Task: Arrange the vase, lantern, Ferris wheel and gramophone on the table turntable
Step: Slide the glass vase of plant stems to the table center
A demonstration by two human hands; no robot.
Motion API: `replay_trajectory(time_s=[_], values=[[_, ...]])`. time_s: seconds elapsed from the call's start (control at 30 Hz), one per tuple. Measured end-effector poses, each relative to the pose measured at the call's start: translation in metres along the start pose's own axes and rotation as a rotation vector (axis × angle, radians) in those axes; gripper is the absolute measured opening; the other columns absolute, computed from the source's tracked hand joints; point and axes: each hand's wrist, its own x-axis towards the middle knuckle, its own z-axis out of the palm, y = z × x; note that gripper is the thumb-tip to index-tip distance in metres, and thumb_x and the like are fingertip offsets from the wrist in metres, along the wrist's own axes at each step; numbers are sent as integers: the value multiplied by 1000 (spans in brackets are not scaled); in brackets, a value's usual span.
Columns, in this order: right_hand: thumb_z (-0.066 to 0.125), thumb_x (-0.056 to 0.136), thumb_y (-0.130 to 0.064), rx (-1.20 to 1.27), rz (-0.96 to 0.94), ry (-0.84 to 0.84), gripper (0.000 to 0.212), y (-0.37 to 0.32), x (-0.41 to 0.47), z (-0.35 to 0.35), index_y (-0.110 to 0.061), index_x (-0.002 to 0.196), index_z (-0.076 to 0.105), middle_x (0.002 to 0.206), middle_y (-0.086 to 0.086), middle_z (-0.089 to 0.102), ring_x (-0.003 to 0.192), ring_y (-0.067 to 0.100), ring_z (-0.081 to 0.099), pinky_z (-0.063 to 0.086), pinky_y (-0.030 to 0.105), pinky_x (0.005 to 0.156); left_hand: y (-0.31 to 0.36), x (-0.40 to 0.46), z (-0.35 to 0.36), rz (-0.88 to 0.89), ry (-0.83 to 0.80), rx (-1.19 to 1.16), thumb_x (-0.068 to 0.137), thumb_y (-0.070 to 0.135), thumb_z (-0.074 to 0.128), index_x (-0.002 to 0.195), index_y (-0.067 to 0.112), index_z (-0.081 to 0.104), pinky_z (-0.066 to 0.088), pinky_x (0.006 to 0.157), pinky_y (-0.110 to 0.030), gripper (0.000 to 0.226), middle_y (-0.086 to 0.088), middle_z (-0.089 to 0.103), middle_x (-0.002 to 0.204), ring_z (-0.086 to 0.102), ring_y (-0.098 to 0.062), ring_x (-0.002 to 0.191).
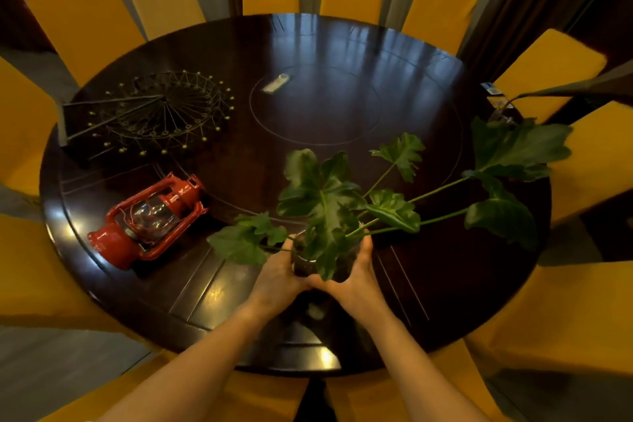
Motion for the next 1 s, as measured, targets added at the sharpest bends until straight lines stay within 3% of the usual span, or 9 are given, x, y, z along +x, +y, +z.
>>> replay_trajectory(time_s=[0.13,0.27,0.37,0.5,0.63,0.73,0.83,0.9,1.0], values=[[81,50,-75,37,-124,39,135,-35,21,-16,-55,147,-12,164,-7,9,149,17,20,29,38,118,28,26,-18,9,9,-39,61,41,87,119,35,66,55,94,-36,62,9,75,111,69,-11,107],[79,51,-72,26,-165,107,121,-72,41,-29,-69,133,-9,160,-6,15,145,16,22,30,33,112,53,57,-39,80,7,-55,59,30,89,113,46,59,58,88,-32,63,10,77,104,73,-10,99],[75,49,-78,-20,-150,130,127,-89,62,-37,-61,140,-12,163,-1,13,150,21,17,28,42,118,69,82,-50,56,6,-45,57,37,91,112,43,59,57,92,-42,64,15,76,103,71,-4,98],[69,48,-87,-11,-179,152,133,-102,97,-48,-48,148,-10,164,2,11,151,22,13,24,38,119,80,118,-52,90,73,-15,56,42,90,114,46,56,57,92,-42,67,20,74,103,70,-1,97],[70,47,-86,-10,-207,165,126,-116,140,-58,-59,142,-8,162,1,15,149,22,19,29,43,118,86,163,-54,65,113,-55,53,47,90,127,42,51,56,94,-40,84,17,73,107,68,-2,101],[73,54,-77,-20,-234,154,123,-122,174,-62,-57,144,-8,162,4,15,150,23,17,30,43,117,88,195,-59,58,105,-74,51,46,90,114,55,52,58,85,-35,74,26,72,103,68,6,95],[78,65,-64,-21,-224,107,125,-122,209,-69,-41,155,-6,162,0,13,150,22,16,28,42,119,90,224,-65,56,112,-97,49,41,91,109,59,54,57,83,-29,72,27,72,102,70,4,93],[82,69,-54,-42,-214,96,120,-122,234,-73,-24,159,9,157,5,23,146,23,26,35,45,116,86,242,-70,37,114,-143,46,35,91,107,60,55,60,82,-33,75,26,71,104,71,-1,95],[83,65,-58,-32,-231,80,117,-124,269,-79,-19,156,21,141,-11,33,134,11,37,42,28,103,83,272,-73,16,114,-192,41,35,90,104,63,56,61,80,-30,77,28,69,107,69,-2,100]])
